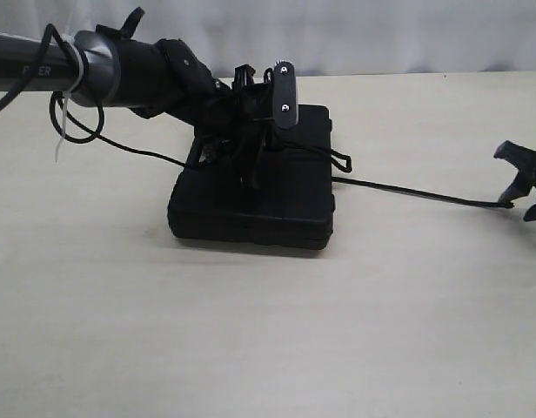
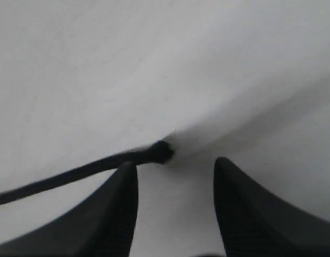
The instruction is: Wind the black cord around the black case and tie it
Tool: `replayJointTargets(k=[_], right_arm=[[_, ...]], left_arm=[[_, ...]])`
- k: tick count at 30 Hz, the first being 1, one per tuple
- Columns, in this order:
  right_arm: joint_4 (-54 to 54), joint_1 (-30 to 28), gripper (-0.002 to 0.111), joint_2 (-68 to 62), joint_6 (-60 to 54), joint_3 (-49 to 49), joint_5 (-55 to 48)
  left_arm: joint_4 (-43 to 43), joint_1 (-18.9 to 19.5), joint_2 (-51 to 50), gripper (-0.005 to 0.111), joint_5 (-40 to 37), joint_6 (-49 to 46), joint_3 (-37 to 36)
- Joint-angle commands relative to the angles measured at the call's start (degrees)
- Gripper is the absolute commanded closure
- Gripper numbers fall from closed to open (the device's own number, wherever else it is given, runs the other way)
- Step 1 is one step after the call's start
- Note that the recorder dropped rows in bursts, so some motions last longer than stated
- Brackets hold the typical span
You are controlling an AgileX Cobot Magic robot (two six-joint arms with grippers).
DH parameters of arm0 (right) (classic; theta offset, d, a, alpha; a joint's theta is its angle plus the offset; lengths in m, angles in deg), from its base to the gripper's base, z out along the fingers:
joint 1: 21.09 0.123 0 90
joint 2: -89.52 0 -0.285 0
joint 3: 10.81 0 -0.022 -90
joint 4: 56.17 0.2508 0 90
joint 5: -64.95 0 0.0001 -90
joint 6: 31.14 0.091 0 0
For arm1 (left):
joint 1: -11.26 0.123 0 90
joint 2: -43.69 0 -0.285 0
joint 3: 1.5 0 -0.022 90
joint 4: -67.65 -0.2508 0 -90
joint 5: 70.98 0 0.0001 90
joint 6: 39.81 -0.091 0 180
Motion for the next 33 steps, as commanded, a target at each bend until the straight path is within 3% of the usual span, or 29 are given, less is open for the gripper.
replayJointTargets(k=[1, 14, 20, 26, 28, 31, 33], right_arm=[[16.5, -0.3, 0.065, -3.9, -12.7, -0.1, 1.9], [19.2, 1.4, 0.065, -8.1, -14.9, 0.0, 11.0], [29.4, 6.1, 0.077, -11.7, -22.1, 0.1, 16.5], [33.9, 9.3, 0.078, -14.6, -26.9, 3.1, 16.3], [33.9, 9.9, 0.084, -15.5, -28.5, 4.6, 14.8], [33.6, 10.6, 0.101, -16.6, -29.2, 5.8, 13.5], [33.6, 11.1, 0.104, -17.0, -29.6, 6.0, 13.6]], left_arm=[[0.6, 0.0, -0.3, 0.107, -0.3, 0.5, 0.4], [0.7, 0.0, -0.3, 0.107, 0.2, 0.5, 0.4], [0.6, 0.0, -0.3, 0.107, 0.2, 0.5, 0.4], [0.6, 0.0, -0.3, 0.107, 0.2, 0.5, 0.4], [0.6, 0.0, -0.3, 0.107, 0.2, 0.5, 0.4], [0.4, 0.0, -0.3, 0.107, 0.3, 0.5, 0.4], [0.3, 0.0, -0.3, 0.107, 0.3, 0.5, 0.4]])
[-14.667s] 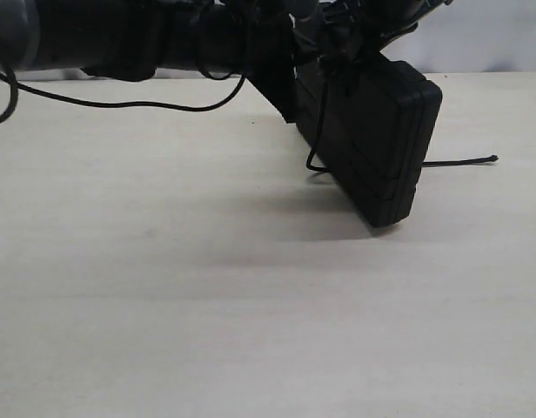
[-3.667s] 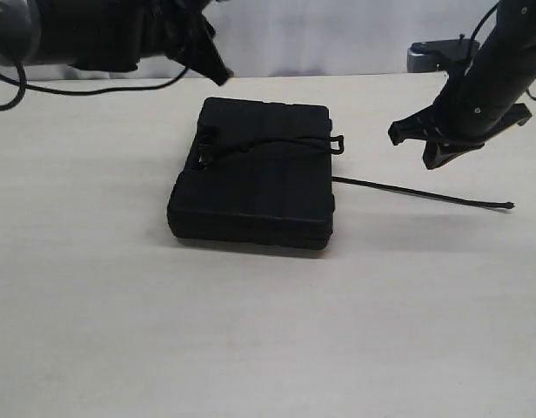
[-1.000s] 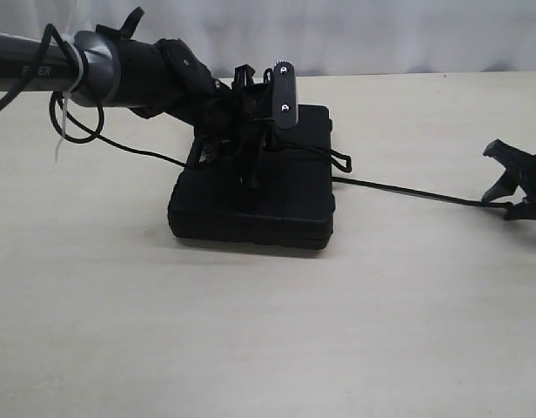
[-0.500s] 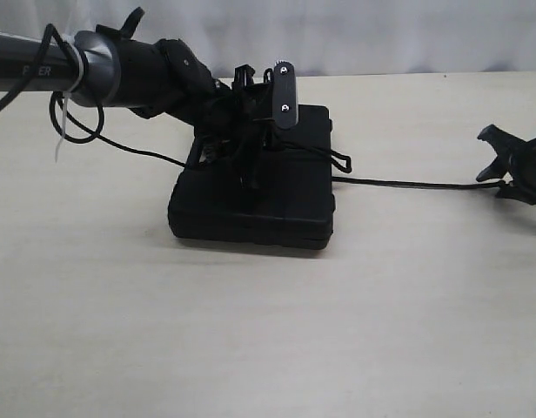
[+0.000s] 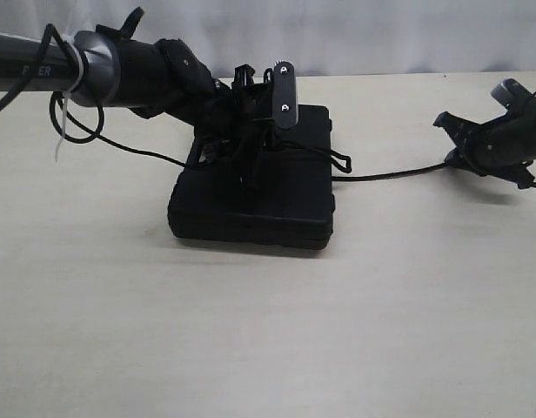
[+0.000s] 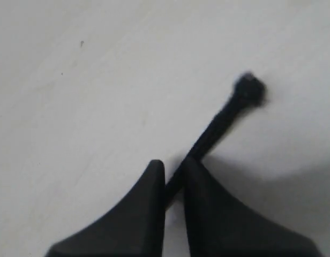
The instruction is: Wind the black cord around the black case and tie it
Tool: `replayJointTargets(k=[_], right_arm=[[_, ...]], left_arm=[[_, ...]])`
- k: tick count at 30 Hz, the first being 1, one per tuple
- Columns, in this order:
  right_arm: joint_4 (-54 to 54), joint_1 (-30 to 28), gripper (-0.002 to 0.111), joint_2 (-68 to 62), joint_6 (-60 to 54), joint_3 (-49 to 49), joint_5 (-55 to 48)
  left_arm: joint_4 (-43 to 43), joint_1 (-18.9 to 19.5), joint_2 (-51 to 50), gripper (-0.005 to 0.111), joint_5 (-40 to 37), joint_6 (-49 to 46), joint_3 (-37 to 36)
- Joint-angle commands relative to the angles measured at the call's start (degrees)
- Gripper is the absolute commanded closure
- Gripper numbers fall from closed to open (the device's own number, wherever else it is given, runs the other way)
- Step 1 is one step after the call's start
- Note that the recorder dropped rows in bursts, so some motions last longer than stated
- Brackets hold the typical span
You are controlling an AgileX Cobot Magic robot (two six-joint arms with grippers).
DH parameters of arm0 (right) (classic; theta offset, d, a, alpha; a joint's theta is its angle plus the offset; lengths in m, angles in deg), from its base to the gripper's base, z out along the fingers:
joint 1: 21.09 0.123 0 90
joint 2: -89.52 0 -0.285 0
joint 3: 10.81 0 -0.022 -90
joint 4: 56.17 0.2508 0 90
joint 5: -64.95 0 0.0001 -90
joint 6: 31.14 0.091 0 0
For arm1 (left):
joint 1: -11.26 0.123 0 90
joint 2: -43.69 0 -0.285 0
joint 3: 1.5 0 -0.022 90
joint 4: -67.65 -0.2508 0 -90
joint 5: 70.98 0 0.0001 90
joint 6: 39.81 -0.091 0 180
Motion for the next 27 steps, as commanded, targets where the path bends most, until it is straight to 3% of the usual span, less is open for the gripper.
replayJointTargets(k=[1, 18, 27], right_arm=[[-1.4, 1.4, 0.104, -4.4, -2.5, -0.9, -4.6], [-1.3, 7.2, 0.104, 0.1, -20.9, 1.8, -11.5], [-1.3, 12.8, 0.104, 3.9, -33.6, 1.8, -13.5]], left_arm=[[0.3, 0.0, -0.3, 0.107, 0.5, 0.5, 0.4], [0.6, 0.1, -0.3, 0.107, 2.1, 0.5, 0.4], [7.7, 0.0, -0.3, 0.107, 12.0, 4.3, 0.4]])
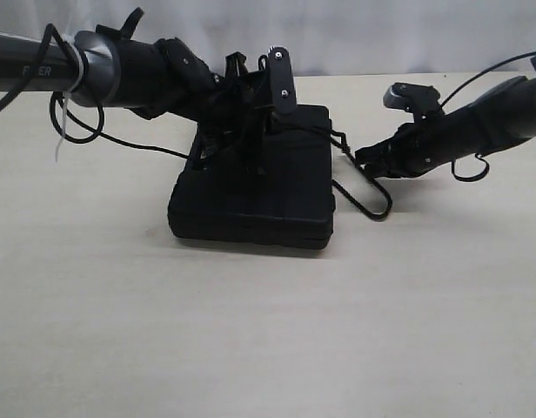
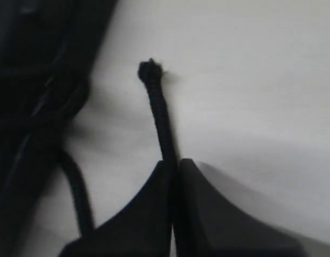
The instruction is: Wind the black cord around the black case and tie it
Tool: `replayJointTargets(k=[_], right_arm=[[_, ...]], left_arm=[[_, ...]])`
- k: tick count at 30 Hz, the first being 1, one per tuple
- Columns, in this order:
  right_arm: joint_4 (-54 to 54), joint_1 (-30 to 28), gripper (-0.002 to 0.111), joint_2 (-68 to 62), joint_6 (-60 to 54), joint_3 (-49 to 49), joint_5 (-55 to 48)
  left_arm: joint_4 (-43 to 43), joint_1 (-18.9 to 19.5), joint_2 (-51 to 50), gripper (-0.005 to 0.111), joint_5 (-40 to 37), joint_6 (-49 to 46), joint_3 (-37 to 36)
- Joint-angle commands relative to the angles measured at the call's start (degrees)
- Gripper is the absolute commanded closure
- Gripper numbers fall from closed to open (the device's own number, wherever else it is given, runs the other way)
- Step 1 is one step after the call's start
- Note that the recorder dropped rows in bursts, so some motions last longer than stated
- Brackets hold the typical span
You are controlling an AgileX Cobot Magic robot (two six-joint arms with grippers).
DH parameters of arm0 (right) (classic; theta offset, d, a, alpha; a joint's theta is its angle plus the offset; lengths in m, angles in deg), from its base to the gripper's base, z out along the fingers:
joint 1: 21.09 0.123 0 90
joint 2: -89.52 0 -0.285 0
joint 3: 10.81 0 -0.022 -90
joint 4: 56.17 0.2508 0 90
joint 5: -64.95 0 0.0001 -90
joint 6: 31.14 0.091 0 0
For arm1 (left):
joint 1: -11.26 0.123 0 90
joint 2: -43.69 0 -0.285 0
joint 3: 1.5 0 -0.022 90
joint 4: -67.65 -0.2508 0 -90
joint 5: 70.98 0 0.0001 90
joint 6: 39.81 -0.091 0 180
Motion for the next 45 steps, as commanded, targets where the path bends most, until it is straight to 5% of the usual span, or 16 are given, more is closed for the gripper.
replayJointTargets(k=[1, 9, 14, 23, 27, 37, 45], right_arm=[[-0.5, 1.8, 0.104, 2.1, -3.7, -0.2, -0.8], [-0.8, 2.1, 0.104, 5.5, -3.6, -2.4, 3.8], [-3.7, 0.7, 0.103, 8.4, 16.3, -3.9, 6.2], [-42.5, -5.1, 0.057, 11.3, 59.6, -4.3, 2.5], [-45.2, -6.6, 0.057, 9.7, 66.3, -4.3, 2.9], [-25.7, -5.2, 0.057, 4.4, 63.7, -4.3, 5.0], [-34.6, -2.0, 0.072, -1.9, 63.3, 3.9, -5.5]], left_arm=[[5.5, 0.1, -0.3, 0.107, 5.8, 2.7, 0.4], [5.4, 0.6, -0.3, 0.107, 3.3, 2.7, 0.4], [5.4, 2.0, -0.3, 0.107, 3.0, 2.7, 0.4], [6.1, 2.3, -0.3, 0.107, 3.1, 2.7, 0.4], [9.4, 2.3, -0.3, 0.107, 2.7, 2.7, 0.4], [9.4, 2.3, -0.3, 0.107, 3.1, 2.7, 0.4], [9.5, 2.3, -0.3, 0.107, 4.2, 2.7, 0.4]])
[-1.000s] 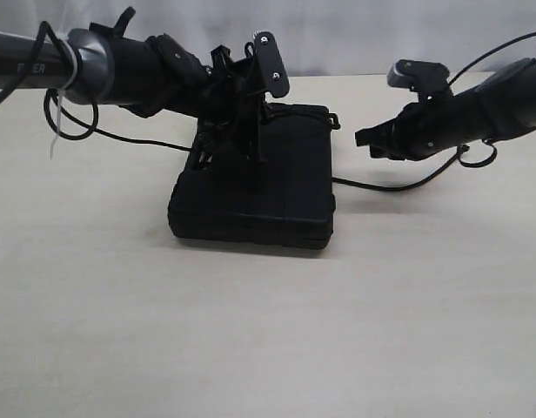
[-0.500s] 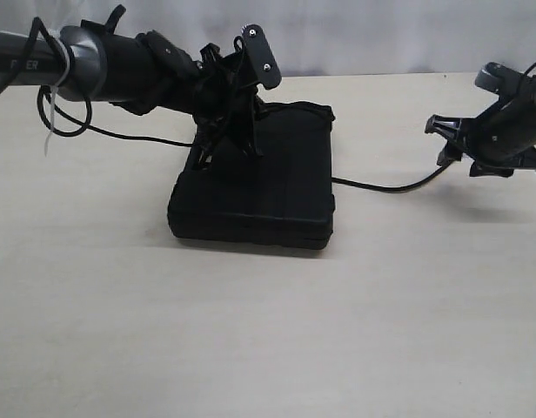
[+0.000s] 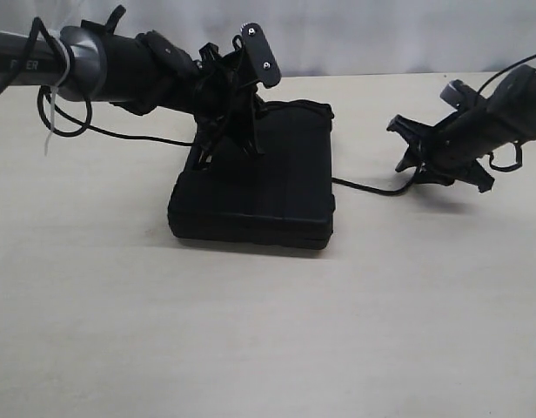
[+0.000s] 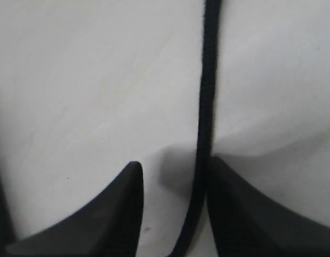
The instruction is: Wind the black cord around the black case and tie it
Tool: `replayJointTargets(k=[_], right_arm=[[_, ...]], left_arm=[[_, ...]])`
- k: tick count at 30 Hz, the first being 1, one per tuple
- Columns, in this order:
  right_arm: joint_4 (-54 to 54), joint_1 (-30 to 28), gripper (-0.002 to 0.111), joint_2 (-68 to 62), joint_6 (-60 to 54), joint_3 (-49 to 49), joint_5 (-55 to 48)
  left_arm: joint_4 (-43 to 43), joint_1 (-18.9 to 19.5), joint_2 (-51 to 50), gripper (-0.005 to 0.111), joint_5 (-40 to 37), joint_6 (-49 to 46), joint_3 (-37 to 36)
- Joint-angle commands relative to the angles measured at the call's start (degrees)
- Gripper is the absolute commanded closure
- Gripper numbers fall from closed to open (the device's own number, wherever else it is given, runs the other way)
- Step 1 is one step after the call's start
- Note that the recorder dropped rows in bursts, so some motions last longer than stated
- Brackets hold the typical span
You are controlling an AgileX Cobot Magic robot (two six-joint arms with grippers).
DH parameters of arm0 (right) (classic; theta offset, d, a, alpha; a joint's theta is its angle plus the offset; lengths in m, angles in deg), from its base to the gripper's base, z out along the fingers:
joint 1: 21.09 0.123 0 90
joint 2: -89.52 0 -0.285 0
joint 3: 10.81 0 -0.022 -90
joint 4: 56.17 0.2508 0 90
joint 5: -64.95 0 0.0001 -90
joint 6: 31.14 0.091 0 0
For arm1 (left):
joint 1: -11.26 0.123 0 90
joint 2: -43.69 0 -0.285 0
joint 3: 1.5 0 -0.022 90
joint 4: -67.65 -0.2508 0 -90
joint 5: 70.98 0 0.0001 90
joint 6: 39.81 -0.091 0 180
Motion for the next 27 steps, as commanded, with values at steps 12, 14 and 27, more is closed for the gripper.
replayJointTargets(k=[12, 14, 27], right_arm=[[-28.6, 10.2, 0.104, -6.9, -0.1, 8.6, -8.6], [-30.8, 10.6, 0.104, -6.4, 1.5, 8.6, -7.9], [-35.2, 10.8, 0.104, -1.0, 3.7, 2.4, 0.5]], left_arm=[[0.8, 0.0, -0.3, 0.107, 1.2, 0.3, 0.4], [0.8, 0.0, -0.3, 0.107, 1.2, 0.3, 0.4], [0.8, 0.0, -0.3, 0.107, 1.2, 0.3, 0.4]])
